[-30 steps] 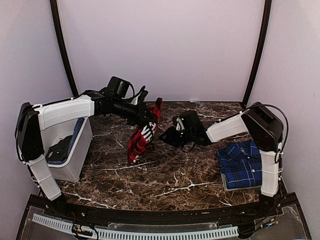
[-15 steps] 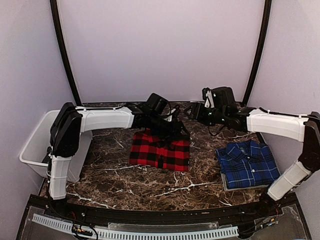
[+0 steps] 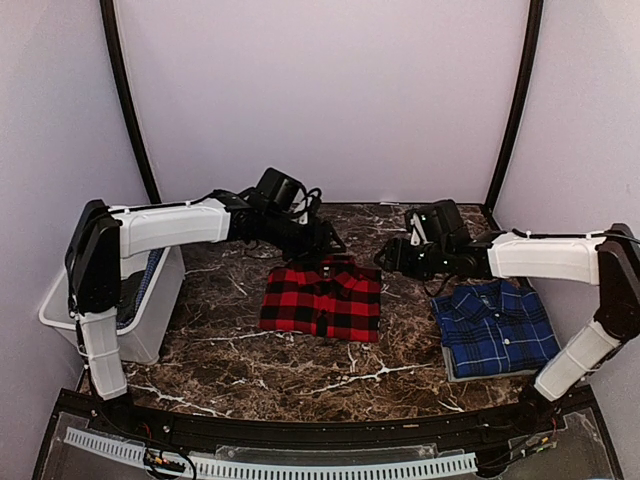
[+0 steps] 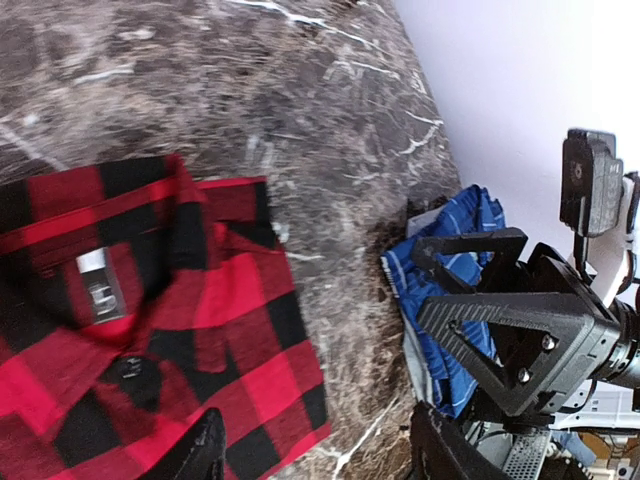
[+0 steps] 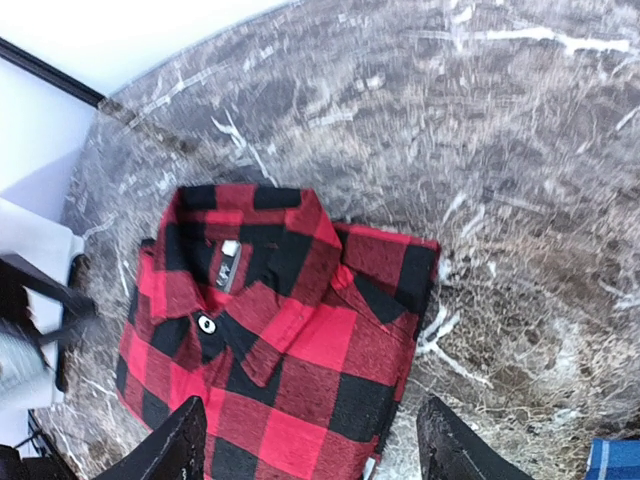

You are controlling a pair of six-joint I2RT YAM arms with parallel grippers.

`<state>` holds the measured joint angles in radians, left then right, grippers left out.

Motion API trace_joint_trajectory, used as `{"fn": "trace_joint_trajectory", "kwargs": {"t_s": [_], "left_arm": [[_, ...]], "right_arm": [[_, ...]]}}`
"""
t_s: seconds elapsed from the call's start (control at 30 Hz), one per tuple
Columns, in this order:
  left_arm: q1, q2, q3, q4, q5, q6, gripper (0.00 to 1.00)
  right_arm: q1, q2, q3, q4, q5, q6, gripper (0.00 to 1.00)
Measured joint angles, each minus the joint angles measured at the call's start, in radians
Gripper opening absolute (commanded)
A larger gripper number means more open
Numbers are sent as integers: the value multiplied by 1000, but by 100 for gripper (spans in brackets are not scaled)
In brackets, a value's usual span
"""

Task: Fold and stack the long sleeve shirts
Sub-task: Turn over the square folded shirt at the center of the board.

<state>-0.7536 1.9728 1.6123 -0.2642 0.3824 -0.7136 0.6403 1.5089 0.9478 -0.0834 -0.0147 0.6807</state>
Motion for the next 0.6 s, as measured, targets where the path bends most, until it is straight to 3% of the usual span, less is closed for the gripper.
{"fn": "trace_joint_trajectory", "kwargs": {"t_s": [0.3, 0.6], "left_arm": [[191, -184, -339, -13, -97, 74, 60], [213, -188, -425, -28, -121, 139, 59]], "right_arm": [[10, 141, 2, -11, -41, -16, 63], [37, 236, 37, -17, -59, -18, 60]]}}
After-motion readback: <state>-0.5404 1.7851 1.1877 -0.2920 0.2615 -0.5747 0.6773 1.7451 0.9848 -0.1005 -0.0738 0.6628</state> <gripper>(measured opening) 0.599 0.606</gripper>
